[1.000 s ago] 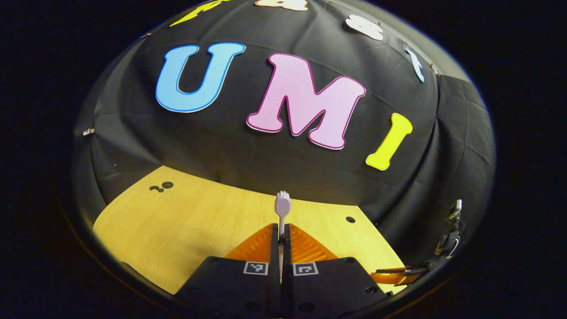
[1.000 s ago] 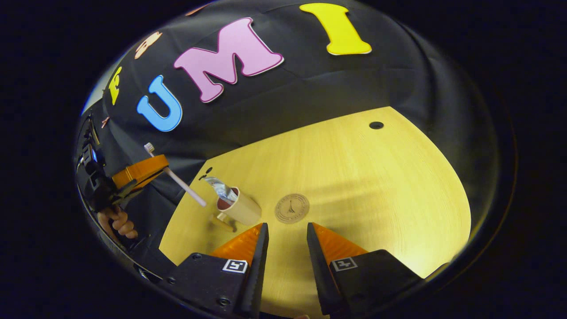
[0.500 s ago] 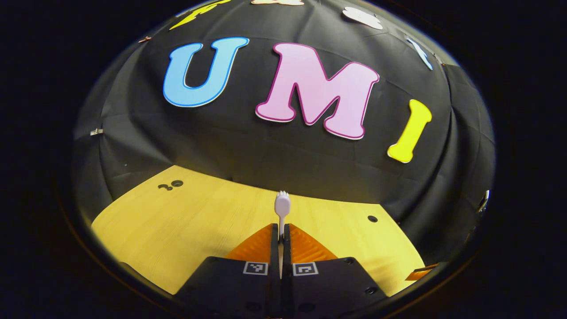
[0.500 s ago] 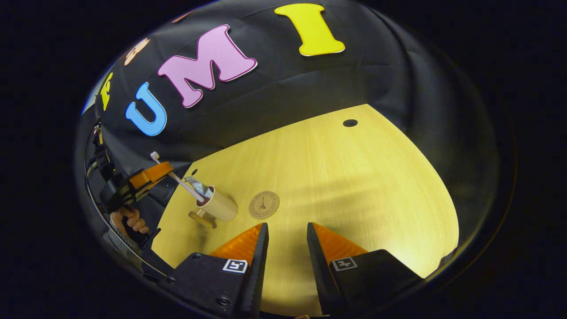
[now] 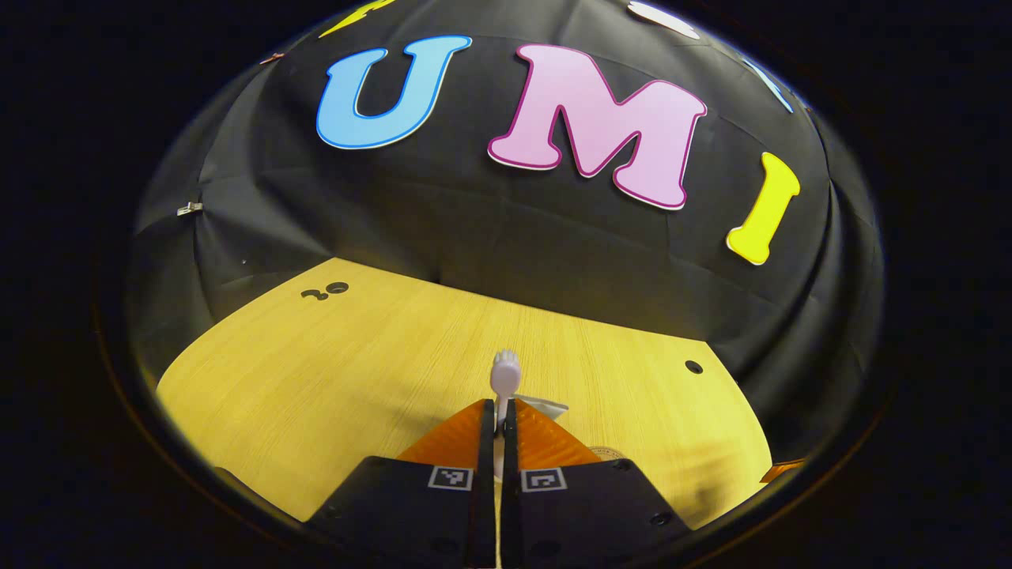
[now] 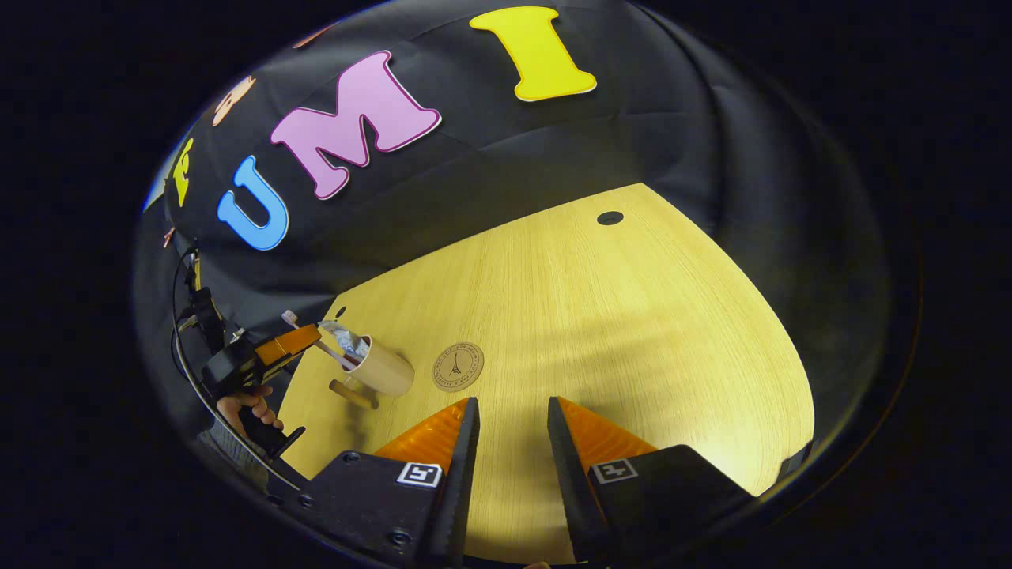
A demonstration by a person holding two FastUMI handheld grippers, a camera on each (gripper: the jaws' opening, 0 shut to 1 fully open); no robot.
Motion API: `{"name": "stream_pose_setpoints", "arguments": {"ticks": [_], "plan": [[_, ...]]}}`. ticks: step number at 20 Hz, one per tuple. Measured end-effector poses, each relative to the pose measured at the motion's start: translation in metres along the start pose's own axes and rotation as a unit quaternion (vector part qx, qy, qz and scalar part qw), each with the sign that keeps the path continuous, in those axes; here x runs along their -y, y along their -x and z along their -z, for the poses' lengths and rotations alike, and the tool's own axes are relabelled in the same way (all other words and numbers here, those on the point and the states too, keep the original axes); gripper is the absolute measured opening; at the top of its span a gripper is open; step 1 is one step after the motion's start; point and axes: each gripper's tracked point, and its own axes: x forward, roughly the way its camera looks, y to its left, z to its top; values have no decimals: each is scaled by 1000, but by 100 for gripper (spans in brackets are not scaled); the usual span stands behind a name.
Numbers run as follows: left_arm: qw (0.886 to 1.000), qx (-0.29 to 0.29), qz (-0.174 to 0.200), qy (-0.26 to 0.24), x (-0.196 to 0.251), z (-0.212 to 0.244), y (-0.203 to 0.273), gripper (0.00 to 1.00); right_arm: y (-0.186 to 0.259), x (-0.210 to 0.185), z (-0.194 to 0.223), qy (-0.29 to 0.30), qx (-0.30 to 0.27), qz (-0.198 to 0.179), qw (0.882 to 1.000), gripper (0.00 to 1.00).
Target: Put the toothbrush and toothpaste on the desktop into the cup, then pick up the cup and place it on the coaster on the desktop.
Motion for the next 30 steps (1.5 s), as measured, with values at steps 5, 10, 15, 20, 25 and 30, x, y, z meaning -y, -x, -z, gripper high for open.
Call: {"name": "stream_pose_setpoints", "arguments": {"ticks": [5,10,15,20,25,30], "plan": [[1000,-18,13,10,1,10,0,15,-3,-6,1,-6,-2,0,1000,53],[999,-32,40,6,6,17,8,43,-8,-12,-1,-17,-1,1,1000,53],[997,-54,47,-6,-2,26,22,41,-15,-23,1,-22,-3,-6,1000,54],[992,-106,63,-10,-21,40,37,42,-19,-28,4,-32,-8,-10,999,54],[979,-173,93,-47,-34,60,39,42,-21,-25,10,-43,-15,-10,999,54],[952,-246,149,-105,-25,90,34,42,-19,-18,13,-48,-18,-4,999,54]]}}
